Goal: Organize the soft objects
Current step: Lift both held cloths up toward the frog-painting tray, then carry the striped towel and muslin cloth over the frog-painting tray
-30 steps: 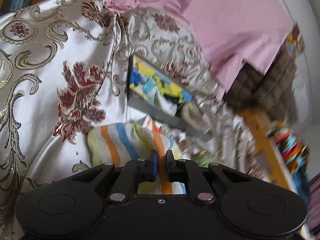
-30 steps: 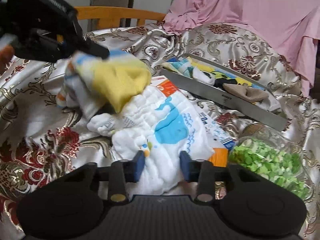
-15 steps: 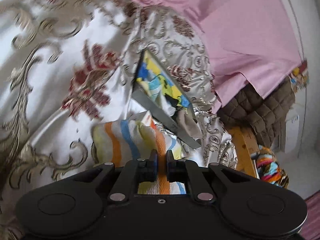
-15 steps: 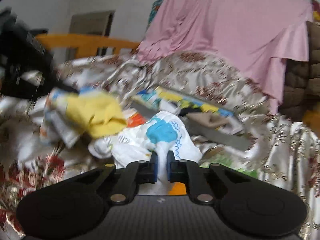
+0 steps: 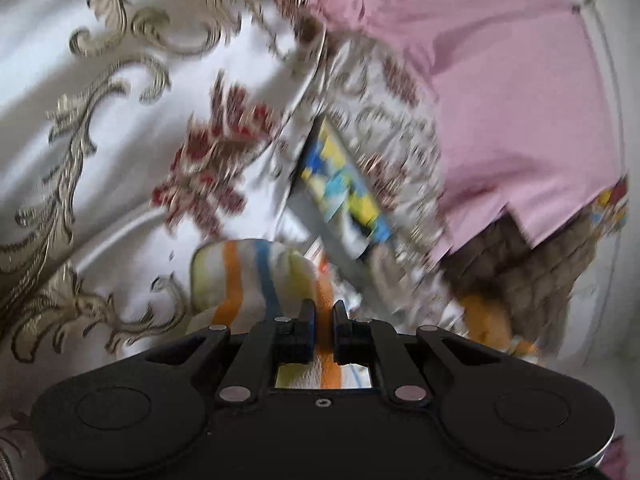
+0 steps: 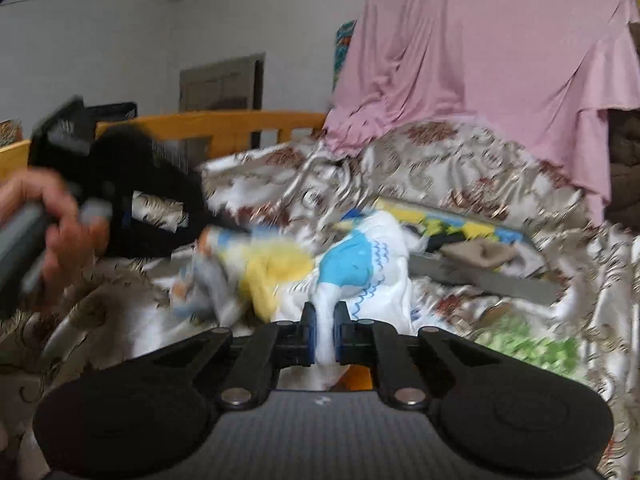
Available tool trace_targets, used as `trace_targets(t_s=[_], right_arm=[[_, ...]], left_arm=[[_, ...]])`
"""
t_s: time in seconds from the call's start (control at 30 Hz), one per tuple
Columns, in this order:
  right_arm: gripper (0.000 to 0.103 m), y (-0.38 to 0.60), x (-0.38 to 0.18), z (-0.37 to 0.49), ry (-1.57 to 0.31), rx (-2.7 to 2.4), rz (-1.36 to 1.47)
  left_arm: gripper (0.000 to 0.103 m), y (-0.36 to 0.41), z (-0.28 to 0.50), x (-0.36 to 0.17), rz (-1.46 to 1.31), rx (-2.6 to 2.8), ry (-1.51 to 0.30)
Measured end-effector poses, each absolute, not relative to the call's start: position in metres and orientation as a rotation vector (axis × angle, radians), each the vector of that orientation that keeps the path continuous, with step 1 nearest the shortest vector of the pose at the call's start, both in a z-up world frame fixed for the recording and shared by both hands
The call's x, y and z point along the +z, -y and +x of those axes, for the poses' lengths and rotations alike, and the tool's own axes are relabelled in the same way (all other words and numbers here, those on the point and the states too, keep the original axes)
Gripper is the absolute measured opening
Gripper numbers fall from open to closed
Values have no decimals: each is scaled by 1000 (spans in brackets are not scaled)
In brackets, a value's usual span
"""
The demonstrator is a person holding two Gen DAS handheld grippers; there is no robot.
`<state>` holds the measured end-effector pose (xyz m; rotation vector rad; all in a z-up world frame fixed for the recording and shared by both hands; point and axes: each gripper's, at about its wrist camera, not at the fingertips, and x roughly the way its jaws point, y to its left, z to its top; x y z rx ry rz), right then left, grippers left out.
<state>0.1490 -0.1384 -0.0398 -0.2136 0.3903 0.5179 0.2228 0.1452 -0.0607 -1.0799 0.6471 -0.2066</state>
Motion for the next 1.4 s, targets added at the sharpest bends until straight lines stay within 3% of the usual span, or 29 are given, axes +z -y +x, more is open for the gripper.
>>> trace_targets(t_s=[0.23,0.5,0.7,0.93,1.2,1.4], right_arm=[[9,121,-59,151,-434,525,-308],[9,130,-55,154,-430,481,-284],[9,148,-36,148,-341,478,-164],[9,153,-15,139,-301,549,-13],[9,160,28,117,-112,524,43],[9,130,7,128,-243,606,1]], left_arm=[[7,-151,213,-40,-1159,-258,-579],[7,-143,216,-49,-1078,-230,-696],[7,-144,213,-41,-1044,-212,-632],[7,-143,213,-81,-1211,-75,-662],[7,-148,219,-82,-1171,-98,-652],[7,-149,222,-76,-1178,-113,-636]])
